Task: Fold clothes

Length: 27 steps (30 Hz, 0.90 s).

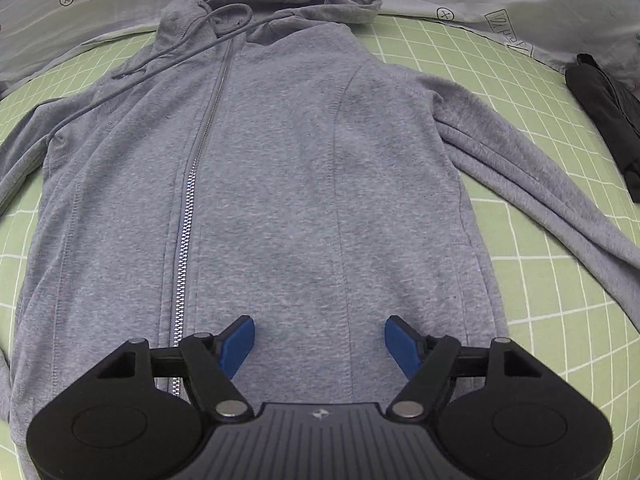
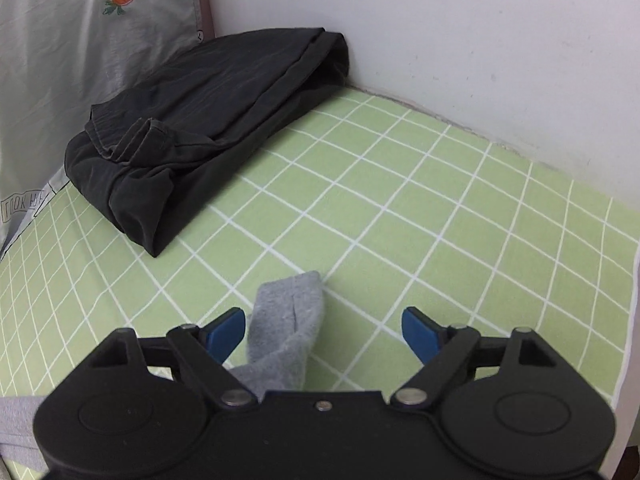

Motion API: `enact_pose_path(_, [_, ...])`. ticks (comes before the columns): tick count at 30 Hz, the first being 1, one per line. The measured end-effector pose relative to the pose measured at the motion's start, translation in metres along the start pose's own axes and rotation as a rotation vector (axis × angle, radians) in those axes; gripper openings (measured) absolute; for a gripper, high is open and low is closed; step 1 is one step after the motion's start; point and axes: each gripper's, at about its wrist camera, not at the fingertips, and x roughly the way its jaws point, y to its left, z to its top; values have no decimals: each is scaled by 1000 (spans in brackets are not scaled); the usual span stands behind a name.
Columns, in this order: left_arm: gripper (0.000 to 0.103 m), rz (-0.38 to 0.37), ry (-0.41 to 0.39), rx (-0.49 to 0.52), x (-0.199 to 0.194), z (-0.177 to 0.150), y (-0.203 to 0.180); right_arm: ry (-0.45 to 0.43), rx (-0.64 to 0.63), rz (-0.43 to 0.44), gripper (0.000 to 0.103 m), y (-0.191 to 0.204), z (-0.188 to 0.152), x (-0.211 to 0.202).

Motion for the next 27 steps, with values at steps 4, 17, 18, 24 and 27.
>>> enact_pose_path(4, [76, 14, 8, 8, 4, 5, -4, -7, -22, 78, 43, 8, 0, 4])
enact_pose_path(17, [80, 17, -8, 38, 7, 4, -7, -589, -60, 179, 6, -13, 42, -103])
enact_pose_path(18, [81, 18, -9, 37, 8, 4, -7, -539, -66, 128, 9, -19, 36, -92])
enact_pose_path(24, [83, 23, -11, 29, 9, 3, -6, -136, -71, -118, 25, -47, -7, -18])
enact_pose_path(27, [87, 27, -8, 23, 9, 3, -6, -165, -79, -155, 47, -43, -12, -21])
